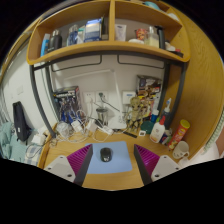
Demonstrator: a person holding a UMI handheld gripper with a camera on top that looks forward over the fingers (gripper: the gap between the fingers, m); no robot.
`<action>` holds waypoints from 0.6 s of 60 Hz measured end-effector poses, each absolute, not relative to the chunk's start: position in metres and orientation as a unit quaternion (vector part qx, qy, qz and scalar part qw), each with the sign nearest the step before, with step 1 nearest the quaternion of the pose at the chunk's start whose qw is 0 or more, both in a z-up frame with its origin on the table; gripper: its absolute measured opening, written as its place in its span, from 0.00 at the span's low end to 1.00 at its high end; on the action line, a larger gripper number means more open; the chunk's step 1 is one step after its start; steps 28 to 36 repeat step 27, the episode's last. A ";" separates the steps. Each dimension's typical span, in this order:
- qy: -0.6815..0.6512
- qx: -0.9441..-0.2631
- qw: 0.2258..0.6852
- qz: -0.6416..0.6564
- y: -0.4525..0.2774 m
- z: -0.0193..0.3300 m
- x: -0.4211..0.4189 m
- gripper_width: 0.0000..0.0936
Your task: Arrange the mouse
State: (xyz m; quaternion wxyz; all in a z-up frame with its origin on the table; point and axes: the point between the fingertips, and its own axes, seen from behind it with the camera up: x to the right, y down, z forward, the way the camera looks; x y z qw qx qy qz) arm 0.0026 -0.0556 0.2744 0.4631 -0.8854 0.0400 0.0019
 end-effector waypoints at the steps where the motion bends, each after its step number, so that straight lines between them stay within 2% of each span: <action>1: 0.040 -0.884 0.465 0.002 -0.059 0.278 0.005 0.89; 18: 0.037 -0.873 0.486 0.025 -0.116 0.319 0.021 0.88; 36: 0.023 -0.869 0.493 0.039 -0.140 0.325 0.022 0.88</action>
